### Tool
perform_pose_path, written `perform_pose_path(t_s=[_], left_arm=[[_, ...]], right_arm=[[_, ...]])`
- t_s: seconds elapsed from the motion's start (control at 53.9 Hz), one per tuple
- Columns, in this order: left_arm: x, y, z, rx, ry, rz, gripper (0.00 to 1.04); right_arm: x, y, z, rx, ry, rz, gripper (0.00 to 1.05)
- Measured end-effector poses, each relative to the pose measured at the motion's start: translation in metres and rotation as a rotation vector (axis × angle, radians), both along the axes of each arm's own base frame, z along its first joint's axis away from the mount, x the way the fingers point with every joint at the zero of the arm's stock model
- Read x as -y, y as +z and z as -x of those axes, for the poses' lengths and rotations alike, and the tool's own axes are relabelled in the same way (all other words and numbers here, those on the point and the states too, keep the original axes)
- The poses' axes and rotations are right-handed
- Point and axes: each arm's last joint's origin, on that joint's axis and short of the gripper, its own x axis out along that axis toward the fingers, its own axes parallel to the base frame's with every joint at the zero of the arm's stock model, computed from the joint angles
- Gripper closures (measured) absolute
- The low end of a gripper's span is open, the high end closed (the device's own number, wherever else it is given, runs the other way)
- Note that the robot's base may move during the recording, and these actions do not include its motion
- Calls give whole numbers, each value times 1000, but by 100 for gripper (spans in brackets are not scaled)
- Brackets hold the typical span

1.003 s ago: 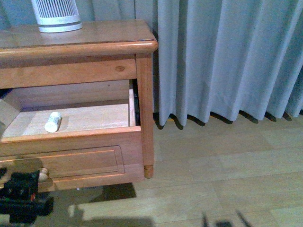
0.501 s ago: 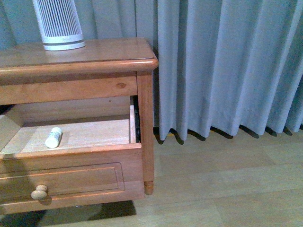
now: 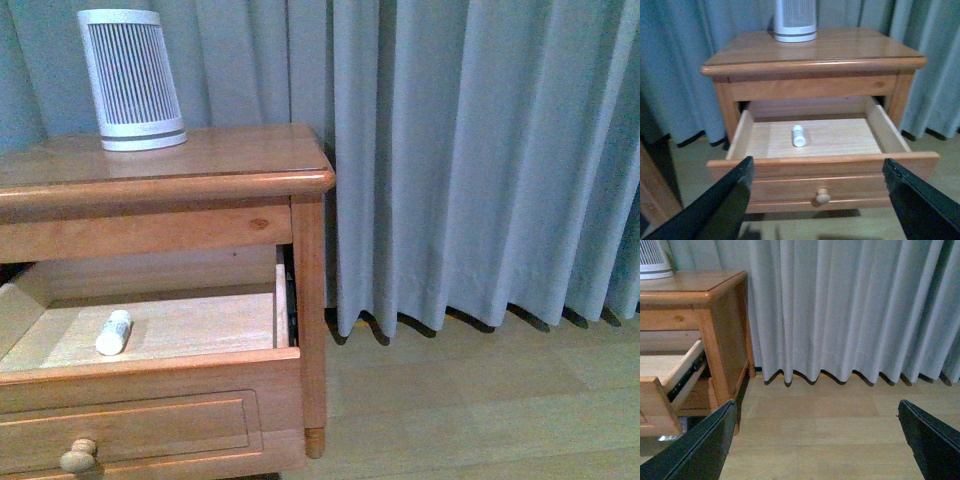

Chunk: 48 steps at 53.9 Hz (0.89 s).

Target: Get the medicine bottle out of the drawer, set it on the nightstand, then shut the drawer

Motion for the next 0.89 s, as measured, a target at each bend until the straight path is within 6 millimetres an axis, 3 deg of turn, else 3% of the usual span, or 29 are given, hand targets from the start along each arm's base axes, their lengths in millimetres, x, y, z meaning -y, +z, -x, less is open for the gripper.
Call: perform_pose_path(t_s=[0.223,0.316,0.483,0.854,0.891], left_arm=[[-13,-11,1,4,-20,3,81],[-18,-12,1,8,16,6,102],[-18,-26,0,-1,14,8,102],[-18,-26,1,3,14,8,102],[-18,-26,1,3,14,9,95]], right_arm=[[0,0,0,0,0,0,7],[0,0,0,0,0,0,7],[0,0,0,0,0,0,7],[0,0,0,0,0,0,7],[0,0,0,0,0,0,7]])
